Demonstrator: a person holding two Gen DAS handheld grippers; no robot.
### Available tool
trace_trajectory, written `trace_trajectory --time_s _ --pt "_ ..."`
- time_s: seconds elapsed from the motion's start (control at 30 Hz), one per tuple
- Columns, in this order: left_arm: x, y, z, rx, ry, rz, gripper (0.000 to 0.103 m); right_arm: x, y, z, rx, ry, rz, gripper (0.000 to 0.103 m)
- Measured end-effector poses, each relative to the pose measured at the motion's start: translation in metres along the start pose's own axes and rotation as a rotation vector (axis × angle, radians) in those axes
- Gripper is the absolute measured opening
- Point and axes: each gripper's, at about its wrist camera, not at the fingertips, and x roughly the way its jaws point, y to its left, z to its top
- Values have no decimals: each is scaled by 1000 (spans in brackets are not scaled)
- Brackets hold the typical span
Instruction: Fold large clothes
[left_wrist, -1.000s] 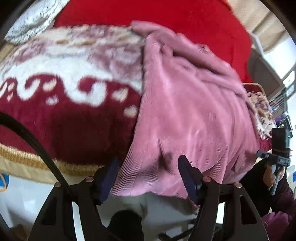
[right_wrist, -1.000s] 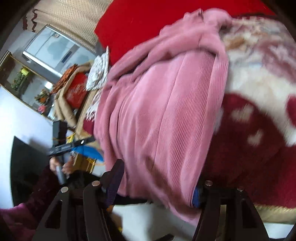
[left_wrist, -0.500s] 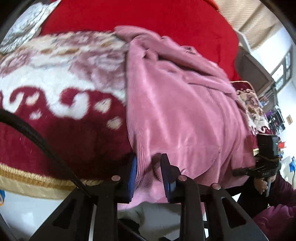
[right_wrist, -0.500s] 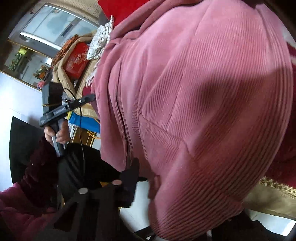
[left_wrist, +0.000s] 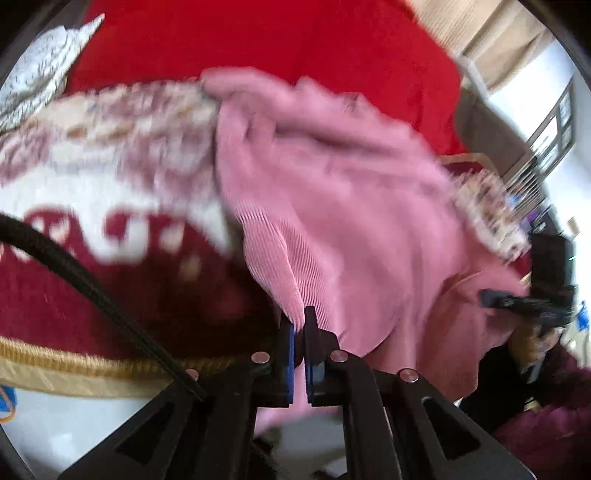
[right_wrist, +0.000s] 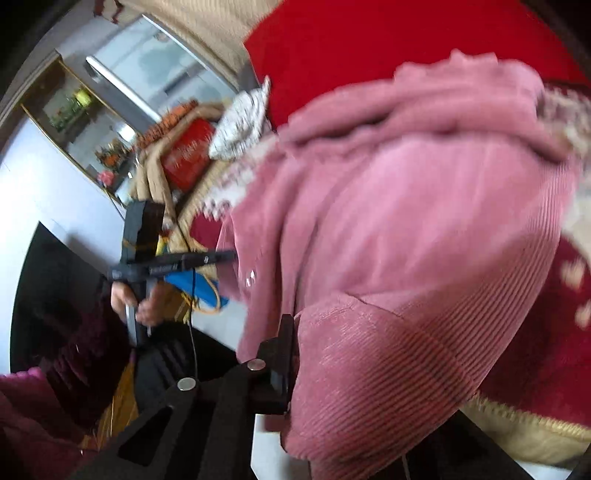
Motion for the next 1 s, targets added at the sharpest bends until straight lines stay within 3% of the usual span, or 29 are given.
trace_trajectory --time_s 0.13,0.27,0.43,0.53,0.57,0.6,0.67,0.77,0.83,0.87,0.93,1.0 --pt "-39 -6 48 -12 -125 -68 4 -24 1 36 18 -145 45 9" --pt "-53 -1 119 -41 -205 -71 4 -55 -22 84 93 -331 82 9" --pt "-5 14 213 -102 -237 0 5 -75 -99 157 268 -464 83 9" --pt "41 43 251 -216 -200 48 8 -54 -173 194 474 -406 136 13" --pt "65 54 263 -257 -161 83 8 -46 -193 198 539 -380 154 22" --pt "87 63 267 -292 -124 117 8 -38 -212 200 602 -372 176 31" --pt "118 74 268 -342 -87 143 8 -32 -249 190 747 -428 216 84" --pt "126 94 256 -472 -151 63 8 -48 -273 186 825 -525 303 85" --pt "114 105 247 -574 -234 -30 9 -66 -266 190 766 -566 215 86" --pt "105 107 242 -614 -297 -31 15 -73 -256 193 698 -577 183 86" --pt "68 107 226 -692 -508 88 50 -72 -234 199 606 -537 149 86" --pt "50 98 218 -687 -568 138 53 -66 -214 206 526 -488 124 84"
